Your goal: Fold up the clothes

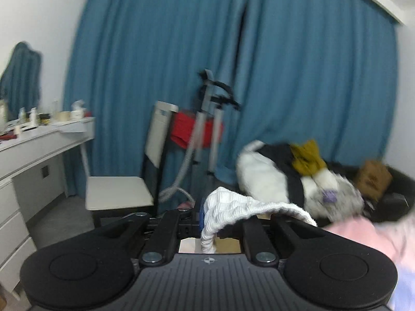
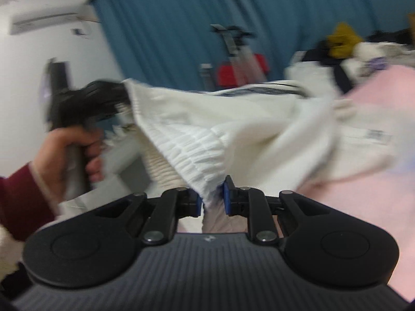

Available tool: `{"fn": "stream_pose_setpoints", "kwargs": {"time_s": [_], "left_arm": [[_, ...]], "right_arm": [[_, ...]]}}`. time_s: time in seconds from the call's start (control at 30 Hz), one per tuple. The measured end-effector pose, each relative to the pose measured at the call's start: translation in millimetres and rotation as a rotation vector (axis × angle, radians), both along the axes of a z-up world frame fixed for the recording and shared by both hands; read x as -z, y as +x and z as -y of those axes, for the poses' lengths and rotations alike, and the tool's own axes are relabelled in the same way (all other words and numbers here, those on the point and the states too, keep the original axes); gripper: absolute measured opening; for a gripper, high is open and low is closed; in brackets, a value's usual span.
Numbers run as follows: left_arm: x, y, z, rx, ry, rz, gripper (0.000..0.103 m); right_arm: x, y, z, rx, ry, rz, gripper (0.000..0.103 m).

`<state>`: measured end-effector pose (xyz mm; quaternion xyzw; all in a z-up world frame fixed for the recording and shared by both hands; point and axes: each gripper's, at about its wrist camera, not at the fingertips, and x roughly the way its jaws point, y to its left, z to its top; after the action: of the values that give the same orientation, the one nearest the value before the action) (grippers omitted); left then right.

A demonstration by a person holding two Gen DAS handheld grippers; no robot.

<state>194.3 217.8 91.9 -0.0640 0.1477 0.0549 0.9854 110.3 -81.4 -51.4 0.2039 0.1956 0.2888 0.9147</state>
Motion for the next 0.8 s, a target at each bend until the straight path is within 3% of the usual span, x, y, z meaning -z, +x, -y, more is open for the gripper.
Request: {"fn": "stream_pose_setpoints", "kwargs": {"time_s": [0.1, 0.27, 0.33, 0.43, 0.53, 0.6, 0.73, 0.8], "left_arm": [[-9, 18, -44, -0.085, 0.011, -0.003, 0.009], [49, 55, -103, -0.171, 0.032, -0.141, 0.010], [87, 68, -122, -0.198, -0.007, -0.221, 0.010], [131, 80, -140, -0.218, -0.069, -0.274, 0.011], [154, 76, -145, -0.221, -0.091, -0.292, 0.011], [154, 73, -146, -0.198, -0.078, -0.280, 0.012], [143, 45, -154, -0.161, -0.117, -0.273, 0.035], [137, 26, -160, -0.137, -0.160, -0.268, 0.049]], "right_arm": [[-10, 17, -53, -0.100, 0.018, 0.027, 0.019], [18, 55, -114, -0.232, -0.068, -0.064, 0.019], [36, 67, -122, -0.257, -0.110, -0.120, 0.020], [57, 78, -127, -0.286, -0.150, -0.166, 0.020], [59, 83, -127, -0.299, -0.158, -0.160, 0.020], [56, 84, -126, -0.305, -0.155, -0.157, 0.021], [54, 75, -117, -0.299, -0.190, -0.109, 0.023], [56, 64, -113, -0.305, -0.197, -0.081, 0.033]]}}
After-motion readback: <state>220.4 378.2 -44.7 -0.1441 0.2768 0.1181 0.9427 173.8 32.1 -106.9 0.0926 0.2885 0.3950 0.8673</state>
